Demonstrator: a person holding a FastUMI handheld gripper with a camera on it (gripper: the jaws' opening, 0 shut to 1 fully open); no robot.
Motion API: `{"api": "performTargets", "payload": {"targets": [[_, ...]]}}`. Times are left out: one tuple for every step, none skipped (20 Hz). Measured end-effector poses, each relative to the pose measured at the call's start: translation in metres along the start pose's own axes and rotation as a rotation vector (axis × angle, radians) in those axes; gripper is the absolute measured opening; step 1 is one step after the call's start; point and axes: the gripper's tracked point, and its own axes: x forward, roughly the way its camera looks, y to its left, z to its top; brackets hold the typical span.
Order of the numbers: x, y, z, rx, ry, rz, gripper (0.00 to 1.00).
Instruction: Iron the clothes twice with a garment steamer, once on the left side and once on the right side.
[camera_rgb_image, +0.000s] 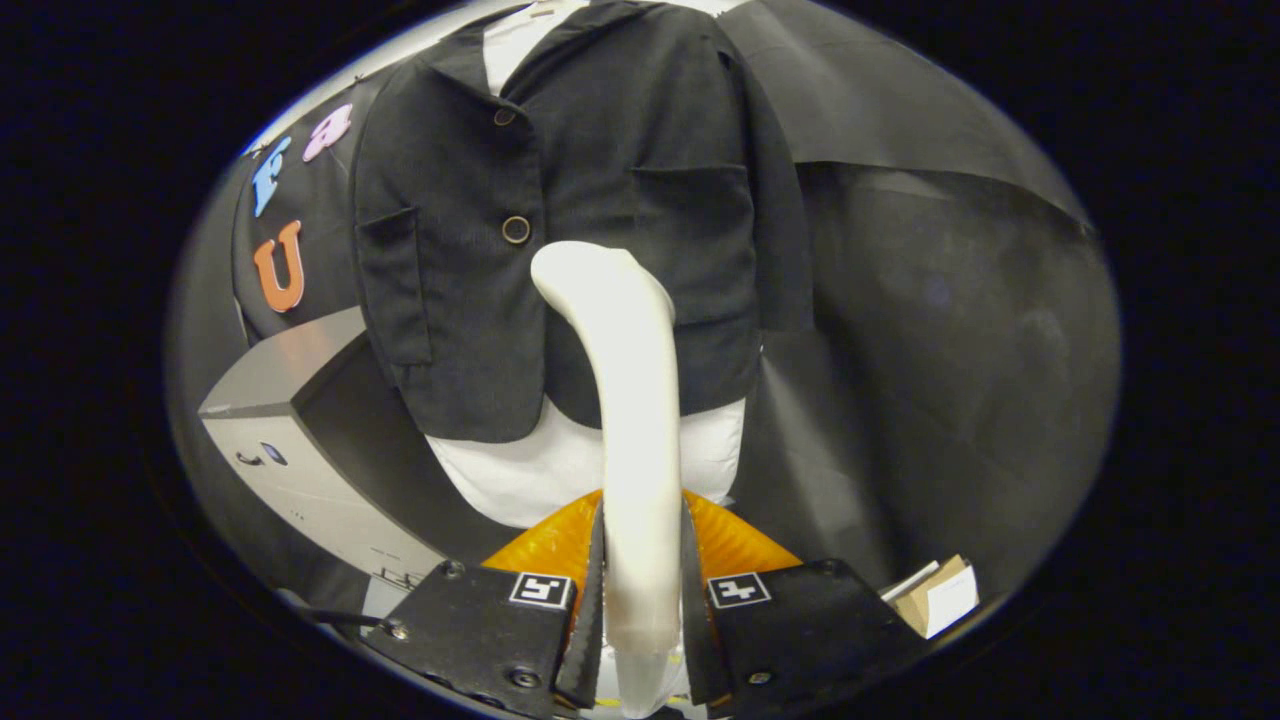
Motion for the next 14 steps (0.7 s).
{"api": "performTargets", "payload": {"targets": [[0.0, 0.001, -0.002, 0.019, -0.006, 0.015, 0.36], [0.0, 0.002, -0.003, 0.028, -0.008, 0.024, 0.36], [-0.004, -0.001, -0.004, 0.037, -0.006, 0.029, 0.36], [-0.009, 0.001, -0.005, 0.053, -0.009, 0.036, 0.37], [-0.015, 0.004, -0.006, 0.067, -0.01, 0.045, 0.37], [-0.023, 0.009, -0.008, 0.083, -0.016, 0.052, 0.37], [-0.038, 0.014, -0.009, 0.085, -0.026, 0.054, 0.36], [-0.055, 0.02, -0.01, 0.081, -0.043, 0.054, 0.36], [-0.075, 0.029, -0.014, 0.069, -0.064, 0.054, 0.36], [-0.095, 0.039, -0.018, 0.058, -0.082, 0.054, 0.36], [-0.115, 0.05, -0.023, 0.05, -0.101, 0.062, 0.36], [-0.136, 0.065, -0.028, 0.037, -0.114, 0.071, 0.37], [-0.156, 0.077, -0.036, 0.025, -0.13, 0.077, 0.36], [-0.176, 0.09, -0.042, 0.009, -0.144, 0.082, 0.37]]}}
